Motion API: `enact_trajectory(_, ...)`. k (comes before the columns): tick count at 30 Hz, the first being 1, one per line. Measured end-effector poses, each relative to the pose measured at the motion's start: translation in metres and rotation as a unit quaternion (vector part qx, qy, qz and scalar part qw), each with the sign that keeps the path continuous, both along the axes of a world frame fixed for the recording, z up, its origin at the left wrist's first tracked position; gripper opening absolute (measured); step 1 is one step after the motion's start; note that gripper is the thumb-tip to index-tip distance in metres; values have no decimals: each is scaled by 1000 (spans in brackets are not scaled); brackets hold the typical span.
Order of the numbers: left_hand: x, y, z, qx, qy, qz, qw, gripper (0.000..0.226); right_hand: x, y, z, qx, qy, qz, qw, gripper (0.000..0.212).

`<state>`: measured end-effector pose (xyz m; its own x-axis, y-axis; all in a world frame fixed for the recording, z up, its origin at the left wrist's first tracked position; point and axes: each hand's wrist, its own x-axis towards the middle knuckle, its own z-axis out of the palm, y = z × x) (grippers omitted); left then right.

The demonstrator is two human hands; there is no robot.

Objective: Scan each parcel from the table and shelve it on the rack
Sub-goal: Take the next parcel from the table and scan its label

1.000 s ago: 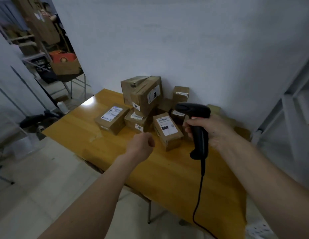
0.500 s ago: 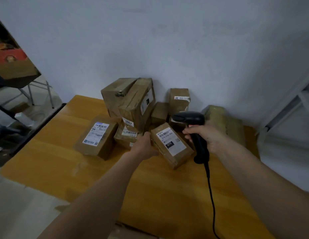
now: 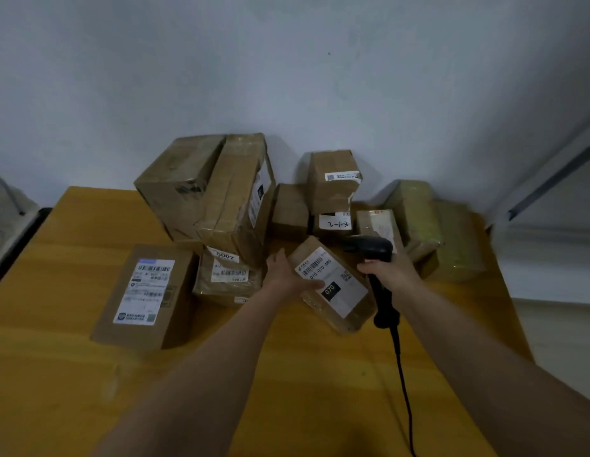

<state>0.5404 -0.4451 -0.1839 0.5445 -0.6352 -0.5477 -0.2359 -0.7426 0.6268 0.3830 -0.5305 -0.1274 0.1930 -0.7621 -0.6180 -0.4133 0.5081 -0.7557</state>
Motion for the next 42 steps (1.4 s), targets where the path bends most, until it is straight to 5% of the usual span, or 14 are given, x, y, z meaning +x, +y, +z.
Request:
enact_trajectory(7, -6, -6, -6, -20, -11, 12, 1000, 101, -14, 1, -17, 29, -28, -36, 999, 26)
enact_trajectory(17, -61, 17, 23, -101, -183, -74, 975, 91, -46, 30, -11, 49, -93, 39, 994, 26)
enact_trajectory(26, -112, 48, 23, -102, -316, -91, 939, 89, -111, 79, 5, -32, -57, 85, 994, 19)
enact_trajectory(42, -125, 49, 24, -83, -334, -73, 936, 90, -156, 115, 5, -79, -27, 96, 992, 13)
